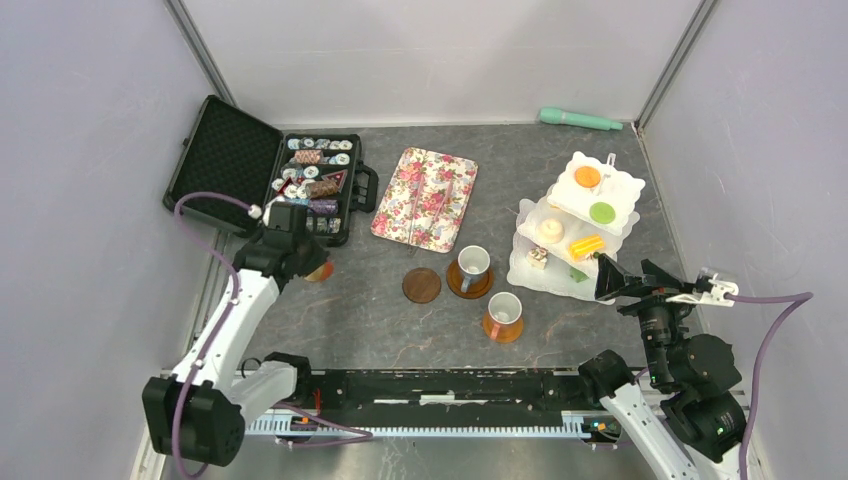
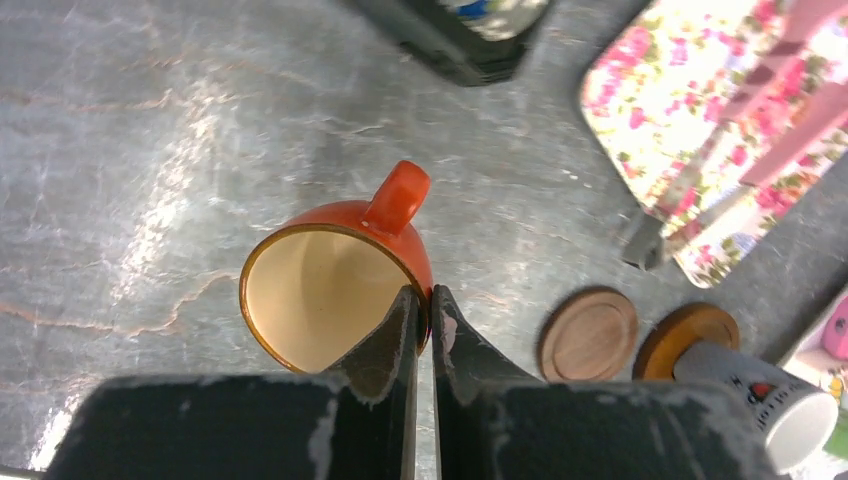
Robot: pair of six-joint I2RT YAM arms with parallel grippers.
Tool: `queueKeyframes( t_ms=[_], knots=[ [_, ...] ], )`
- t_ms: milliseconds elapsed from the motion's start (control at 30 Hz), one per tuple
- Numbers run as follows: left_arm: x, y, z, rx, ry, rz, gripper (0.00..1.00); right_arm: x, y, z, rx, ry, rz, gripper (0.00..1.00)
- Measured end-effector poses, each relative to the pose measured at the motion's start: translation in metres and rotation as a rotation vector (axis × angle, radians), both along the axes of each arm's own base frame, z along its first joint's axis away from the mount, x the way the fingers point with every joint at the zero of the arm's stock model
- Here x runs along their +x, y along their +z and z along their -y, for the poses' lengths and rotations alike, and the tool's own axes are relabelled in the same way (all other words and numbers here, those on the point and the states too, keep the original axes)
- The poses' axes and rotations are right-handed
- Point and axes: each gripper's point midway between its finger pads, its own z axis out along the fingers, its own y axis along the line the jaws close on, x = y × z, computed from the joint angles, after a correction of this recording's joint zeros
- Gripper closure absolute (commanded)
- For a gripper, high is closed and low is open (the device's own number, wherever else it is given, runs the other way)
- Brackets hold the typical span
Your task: Serve the afternoon tea
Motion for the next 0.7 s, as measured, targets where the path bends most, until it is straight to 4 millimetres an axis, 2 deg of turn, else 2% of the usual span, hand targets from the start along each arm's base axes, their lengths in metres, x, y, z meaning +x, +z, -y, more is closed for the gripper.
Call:
queueKeyframes(
  t_ms=[167,267,433,567,700],
  knots=[
    [0.006,0.028,0.038,0.050,-0.139,0.035,0.98,0.000,0.000,0.000,0.001,0.000,0.001,0.02],
    [0.004,0.033,0.065,0.091,-0.245,0.006,0.98,0.000,0.000,0.000,0.001,0.000,0.001,0.02],
    [-0.003,0.037,0.123,0.161,-0.465,-0.040,0.98,0.000,0.000,0.000,0.001,0.000,0.002,0.02],
    [-0.015,0.028,0.175,0.207,-0.644,-0.081,0.98,0.000,0.001,0.000,0.002,0.000,0.002,0.02],
    [-0.019,0.006,0.211,0.261,-0.756,-0.141,0.98,0.000,0.000,0.000,0.001,0.000,0.001,0.02]
  ],
)
